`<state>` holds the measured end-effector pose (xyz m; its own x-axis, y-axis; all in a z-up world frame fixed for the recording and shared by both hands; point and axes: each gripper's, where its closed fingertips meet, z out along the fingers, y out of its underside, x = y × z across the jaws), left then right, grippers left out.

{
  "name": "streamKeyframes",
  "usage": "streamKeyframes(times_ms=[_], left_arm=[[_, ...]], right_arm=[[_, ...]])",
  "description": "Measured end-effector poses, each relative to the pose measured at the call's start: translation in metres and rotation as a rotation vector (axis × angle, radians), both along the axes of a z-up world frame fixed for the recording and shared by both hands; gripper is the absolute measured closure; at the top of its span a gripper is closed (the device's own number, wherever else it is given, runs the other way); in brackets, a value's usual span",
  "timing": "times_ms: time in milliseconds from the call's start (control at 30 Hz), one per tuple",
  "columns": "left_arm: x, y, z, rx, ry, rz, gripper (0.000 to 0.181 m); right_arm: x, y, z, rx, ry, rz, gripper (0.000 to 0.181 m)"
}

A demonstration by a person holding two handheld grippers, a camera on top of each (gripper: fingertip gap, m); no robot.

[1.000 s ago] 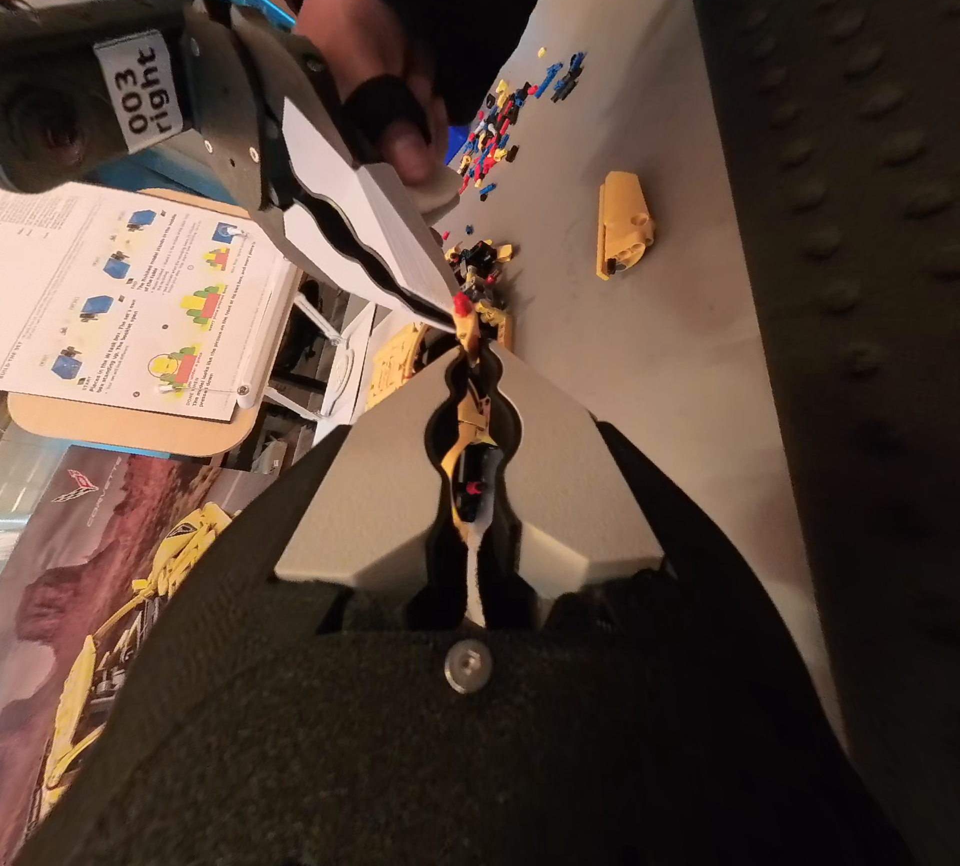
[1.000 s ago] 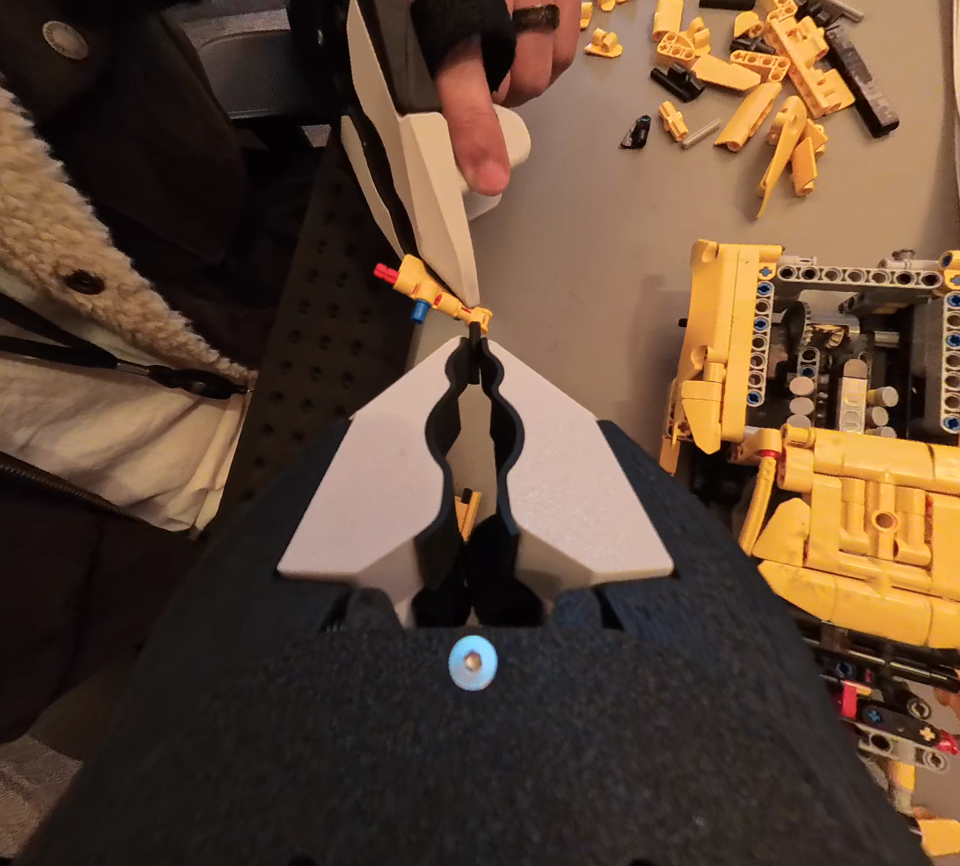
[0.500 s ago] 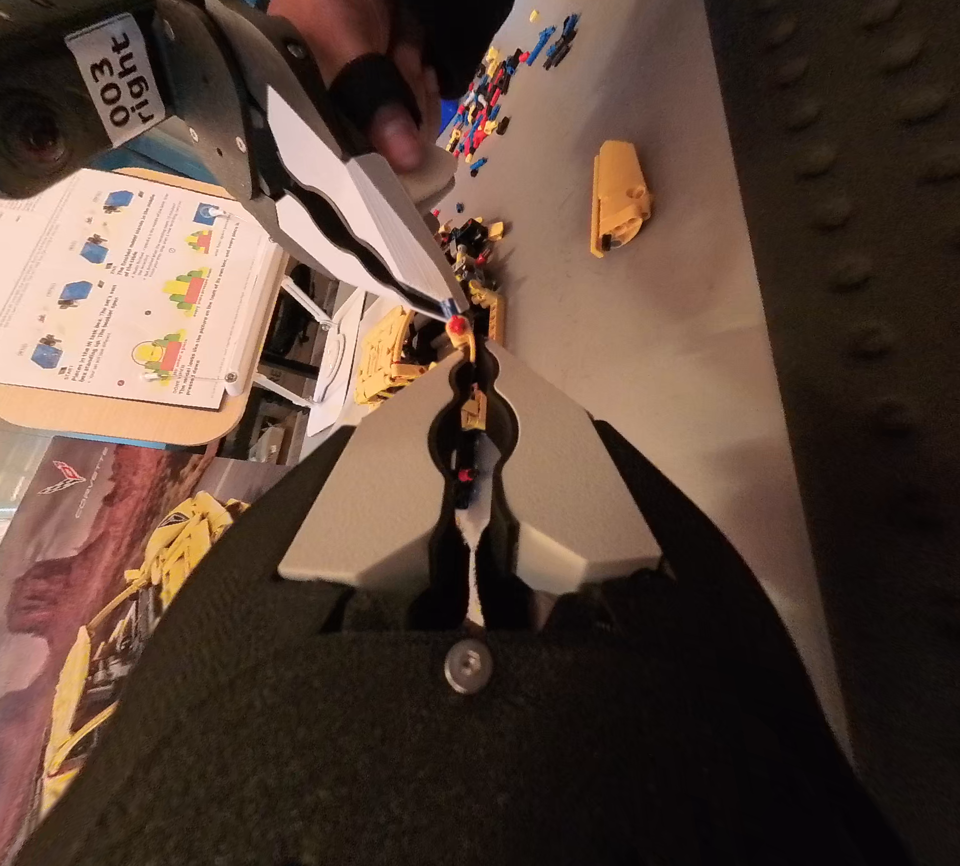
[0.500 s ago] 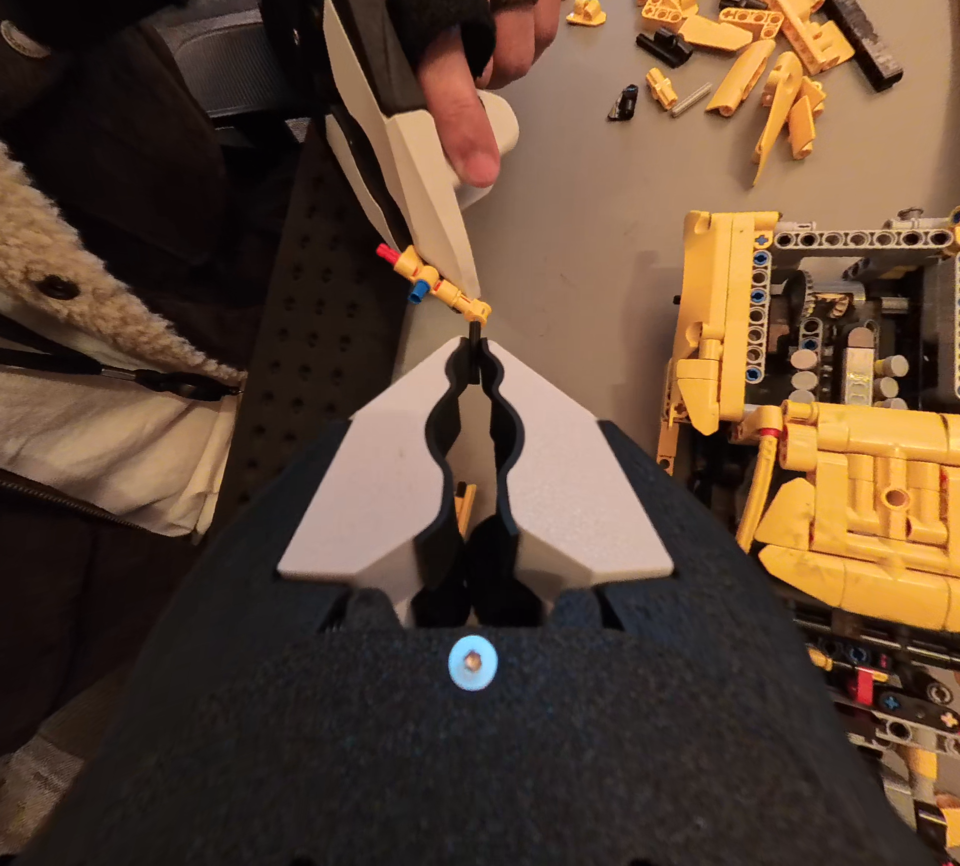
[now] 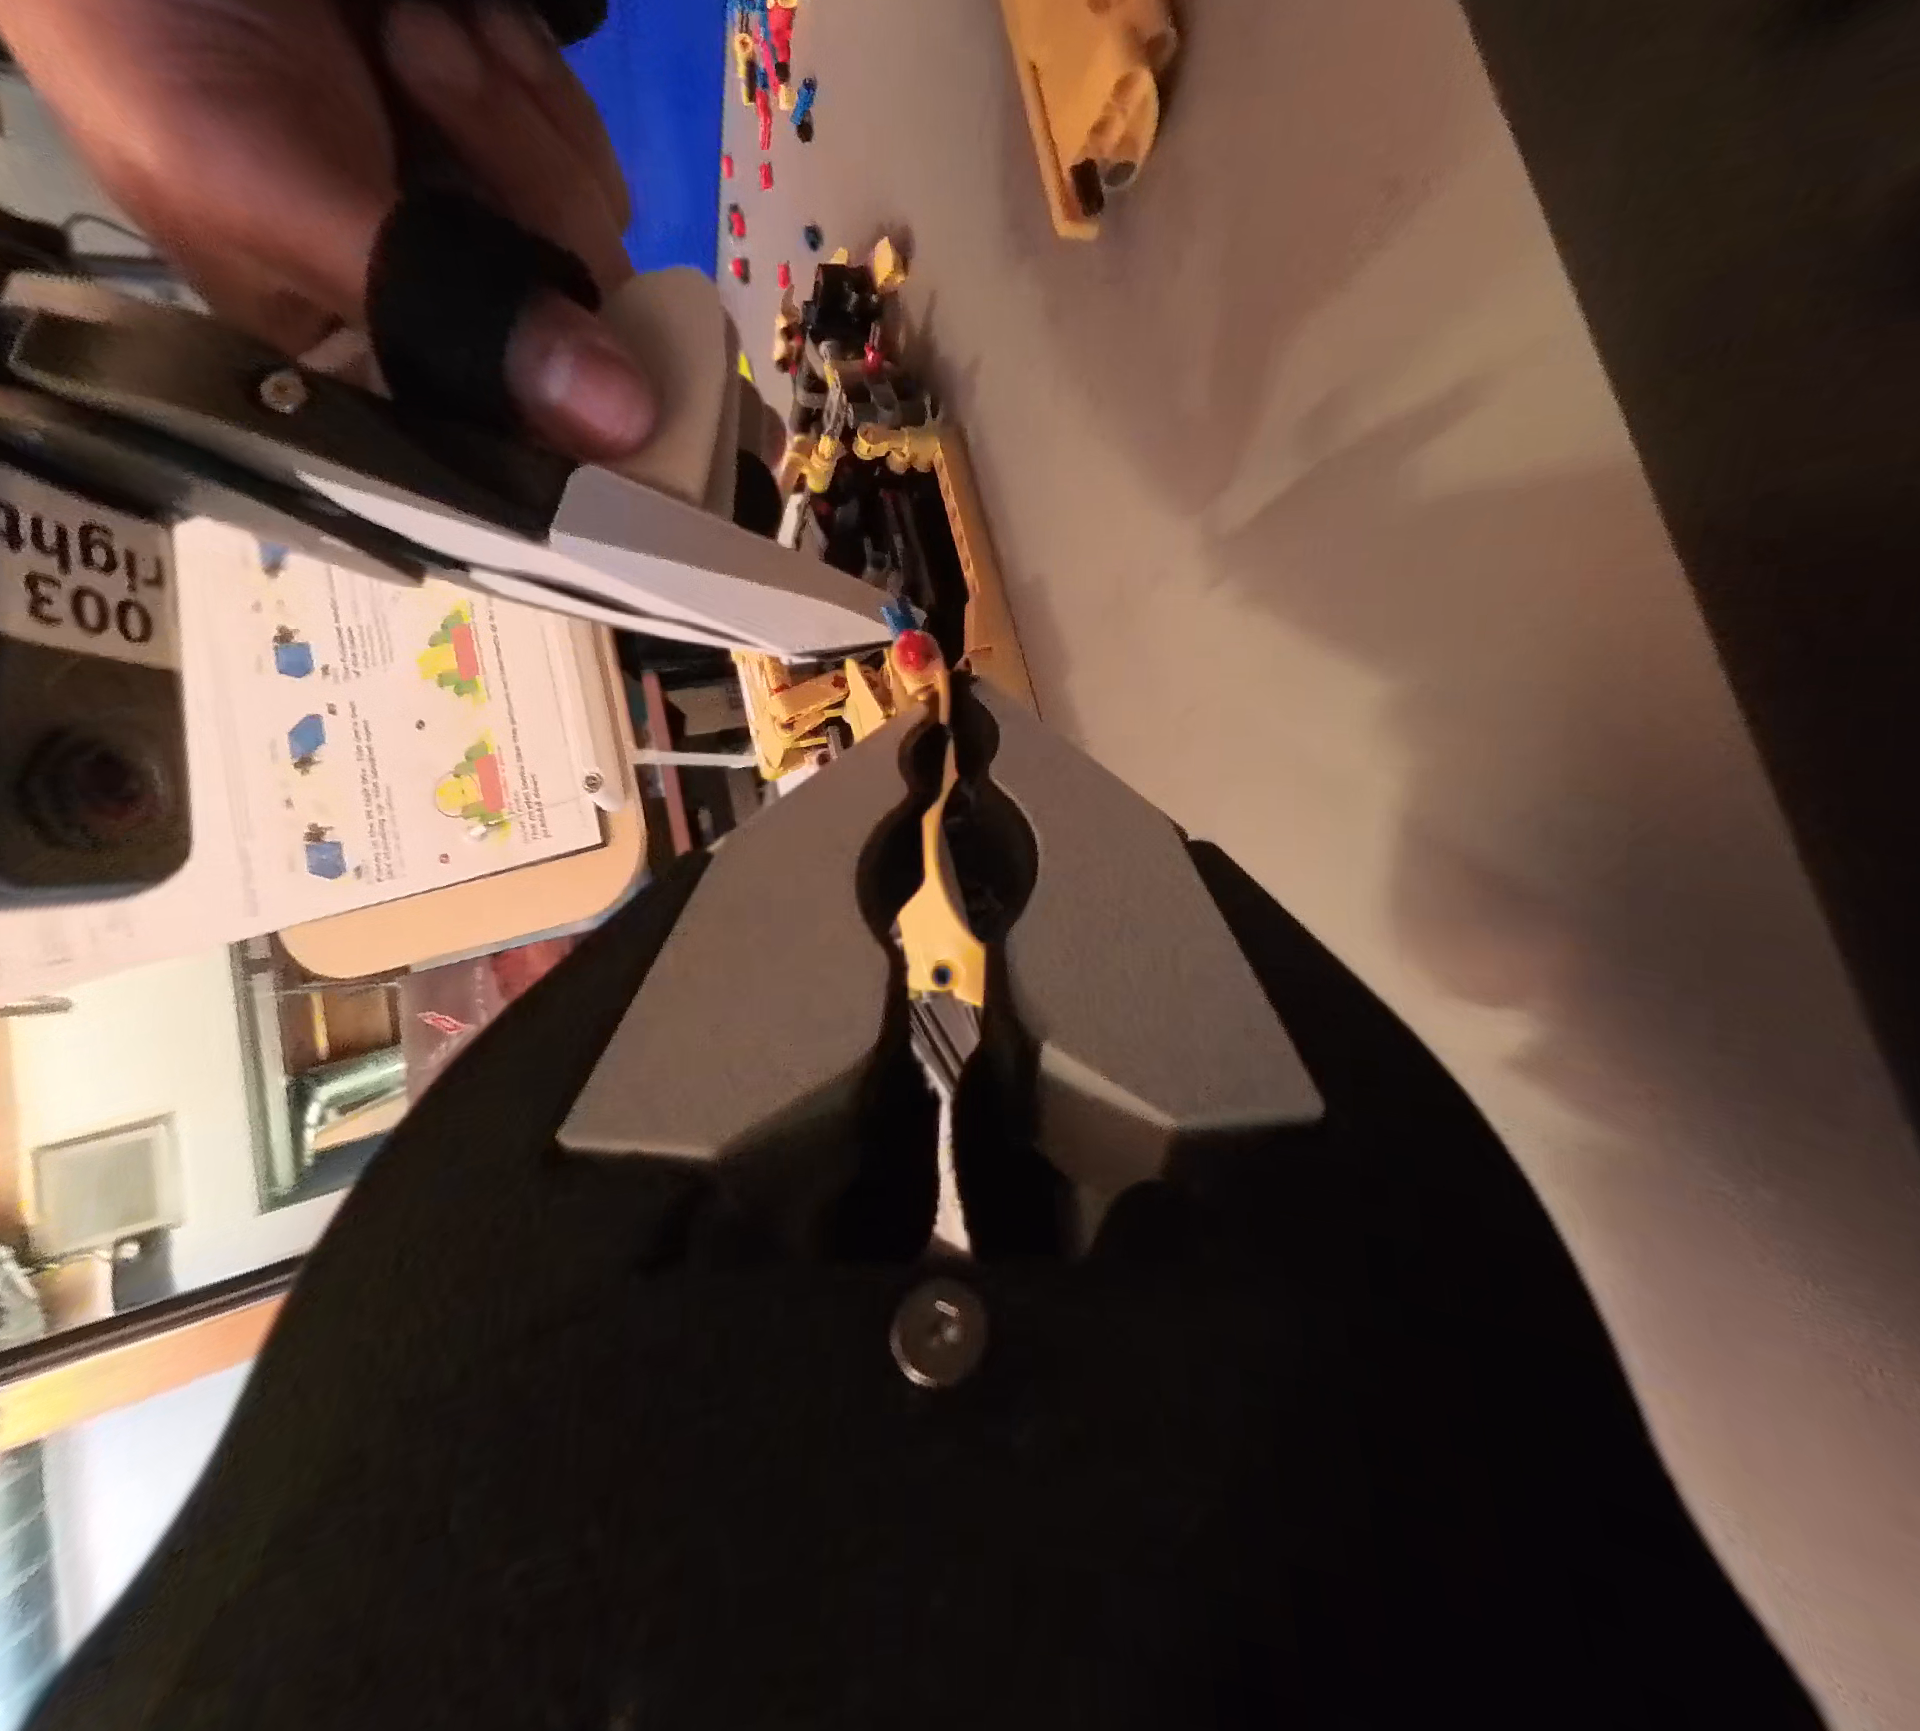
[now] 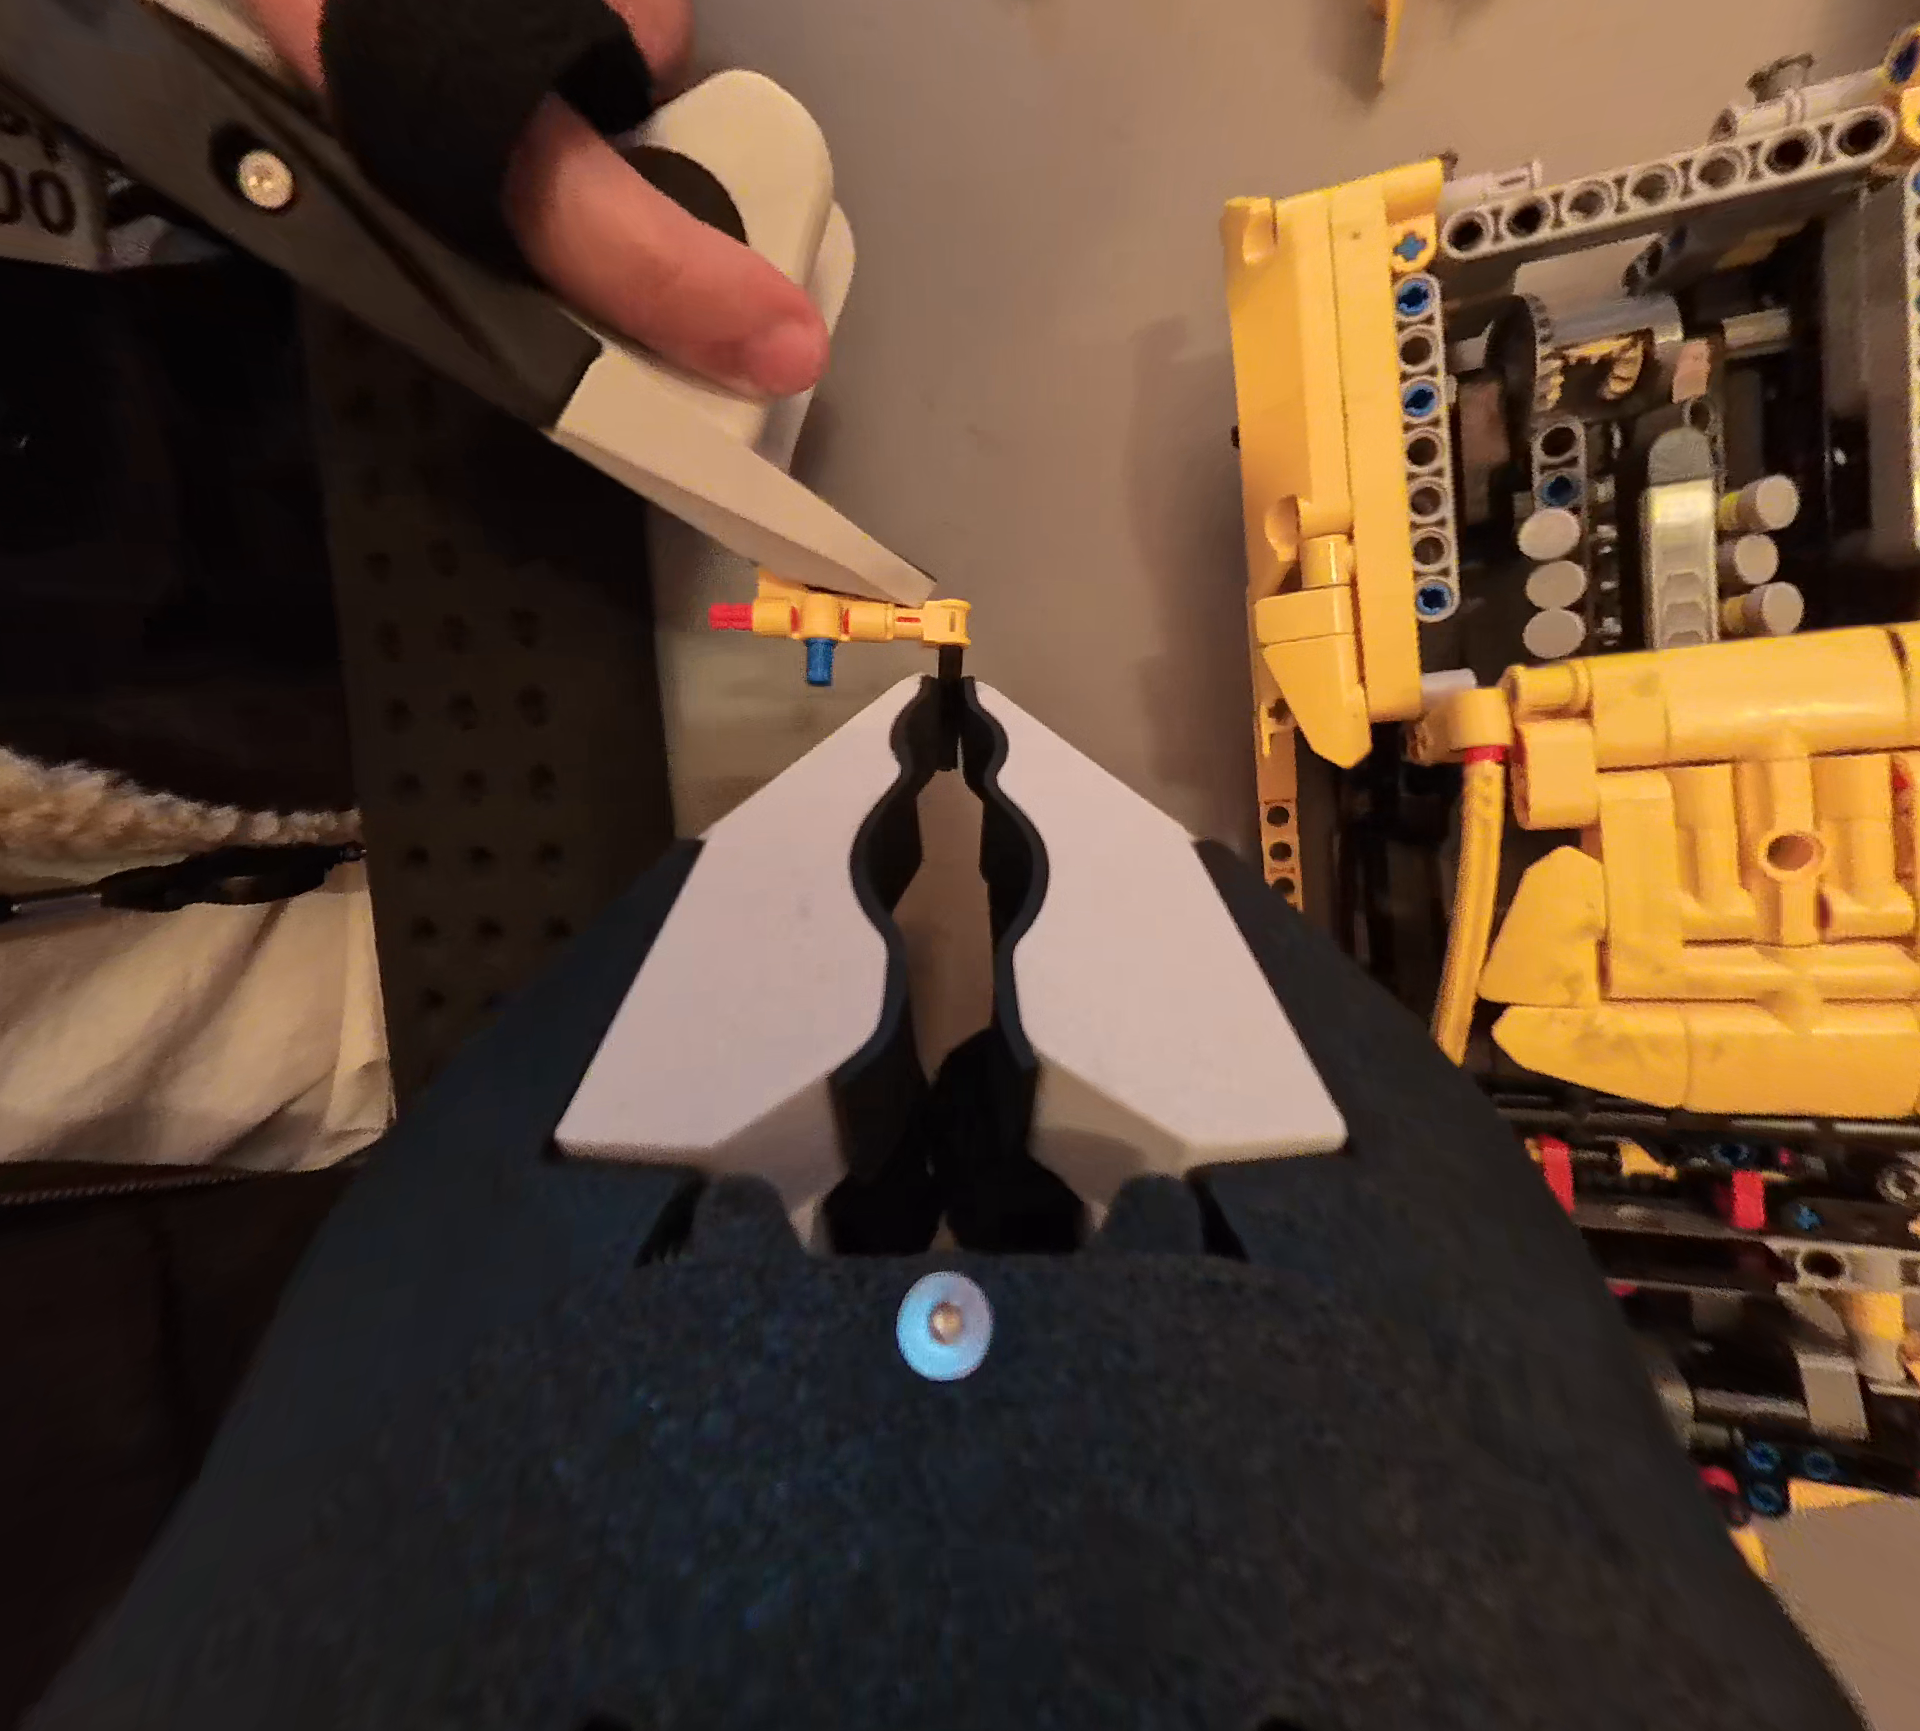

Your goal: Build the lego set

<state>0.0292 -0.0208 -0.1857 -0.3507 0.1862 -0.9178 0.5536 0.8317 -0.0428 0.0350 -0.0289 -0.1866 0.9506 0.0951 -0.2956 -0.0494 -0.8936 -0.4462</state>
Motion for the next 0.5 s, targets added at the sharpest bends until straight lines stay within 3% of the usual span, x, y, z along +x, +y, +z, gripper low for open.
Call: streamKeyframes(times_ms=[200,500], left_arm=[[-0.001,-0.004,-0.003,0.082,0.001,-0.037,0.181],[0.000,-0.001,-0.017,0.208,0.110,-0.048,0.181]], right_arm=[[-0.001,-0.005,-0.004,-0.075,-0.049,0.043,0.179],[0.003,-0.004,-0.019,-0.163,-0.301,0.142,0.179]])
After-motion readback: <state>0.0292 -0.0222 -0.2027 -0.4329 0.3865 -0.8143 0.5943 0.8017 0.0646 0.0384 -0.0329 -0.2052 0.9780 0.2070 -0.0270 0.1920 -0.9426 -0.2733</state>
